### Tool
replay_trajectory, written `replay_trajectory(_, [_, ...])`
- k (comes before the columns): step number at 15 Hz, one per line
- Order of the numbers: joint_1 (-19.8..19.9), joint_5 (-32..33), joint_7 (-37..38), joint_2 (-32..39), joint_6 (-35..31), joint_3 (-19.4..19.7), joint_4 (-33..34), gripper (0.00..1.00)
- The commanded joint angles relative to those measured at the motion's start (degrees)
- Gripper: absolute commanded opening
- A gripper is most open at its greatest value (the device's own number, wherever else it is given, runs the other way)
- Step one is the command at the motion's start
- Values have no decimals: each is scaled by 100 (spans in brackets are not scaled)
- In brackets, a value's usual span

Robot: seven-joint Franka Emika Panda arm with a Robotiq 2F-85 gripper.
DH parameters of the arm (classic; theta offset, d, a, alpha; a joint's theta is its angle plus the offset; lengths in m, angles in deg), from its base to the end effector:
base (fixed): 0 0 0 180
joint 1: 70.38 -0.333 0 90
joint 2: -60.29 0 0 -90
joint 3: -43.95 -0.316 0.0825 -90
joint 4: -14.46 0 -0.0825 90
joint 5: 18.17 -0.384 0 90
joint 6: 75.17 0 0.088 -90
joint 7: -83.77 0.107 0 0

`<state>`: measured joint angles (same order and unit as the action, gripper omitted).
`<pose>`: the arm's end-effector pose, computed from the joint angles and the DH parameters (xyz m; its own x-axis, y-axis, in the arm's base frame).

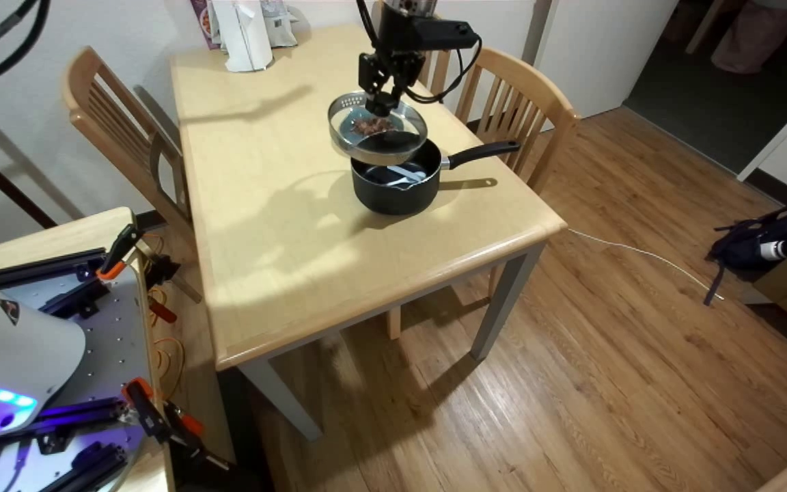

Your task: Pick up the lid from the table and close the pot

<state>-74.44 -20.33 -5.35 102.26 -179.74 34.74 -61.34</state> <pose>0.6980 0.1429 0.2878 -0.1561 0.9782 0.1368 0.9570 0.1840 -0.2241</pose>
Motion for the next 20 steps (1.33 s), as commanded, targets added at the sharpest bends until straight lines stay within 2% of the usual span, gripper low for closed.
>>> replay_trajectory(1, [-62, 60, 490, 175, 321, 38, 458, 34])
replay_trajectory(7, [-23, 70, 1076, 245, 342, 80, 430, 34])
replay_trajectory(11, [-84, 159, 1505, 392, 97, 144, 359, 34])
replay_trajectory(20, [-208, 425, 1533, 621, -586, 122, 218, 34])
